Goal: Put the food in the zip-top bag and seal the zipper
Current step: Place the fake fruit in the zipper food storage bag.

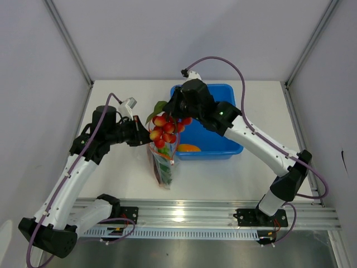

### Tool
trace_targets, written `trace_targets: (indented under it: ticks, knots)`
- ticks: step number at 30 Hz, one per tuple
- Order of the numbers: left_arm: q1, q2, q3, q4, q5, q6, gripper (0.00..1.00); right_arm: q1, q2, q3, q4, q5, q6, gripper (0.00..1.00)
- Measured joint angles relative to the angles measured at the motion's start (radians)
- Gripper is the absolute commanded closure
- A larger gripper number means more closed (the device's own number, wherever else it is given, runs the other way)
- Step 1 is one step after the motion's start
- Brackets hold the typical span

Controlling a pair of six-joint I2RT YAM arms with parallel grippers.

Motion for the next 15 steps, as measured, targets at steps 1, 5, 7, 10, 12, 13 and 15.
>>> trace_targets:
  ticks: [1,5,7,10,12,13,15]
  knots:
    - [0.0,0.0,0.0,0.0,0.0,-0.001,1.0,0.015,0.003,-0.003,-0.003,0.018,0.0,1.0]
    - [0.0,-0.005,0.0,-0.002,0.0,-0.002,0.99,0.073,0.01,-0.032,0.002,0.097,-0.017,1.0]
    - [0.0,-0.008,0.0,-0.002,0.0,-0.002,0.99,0.094,0.01,-0.061,0.009,0.125,-0.024,1.0]
    - [0.0,-0.013,0.0,-0.002,0.004,-0.003,1.0,0.115,0.016,-0.111,0.013,0.16,-0.031,1.0]
    - [0.0,-0.014,0.0,-0.004,0.005,-0.006,0.99,0.124,0.023,-0.144,0.019,0.18,-0.034,1.0]
    - [0.0,-0.014,0.0,-0.005,0.005,-0.009,1.0,0.127,0.027,-0.156,0.022,0.187,-0.039,1.0]
    - [0.0,-0.014,0.0,-0.005,0.005,-0.009,0.99,0.132,0.037,-0.167,0.024,0.194,-0.043,1.0]
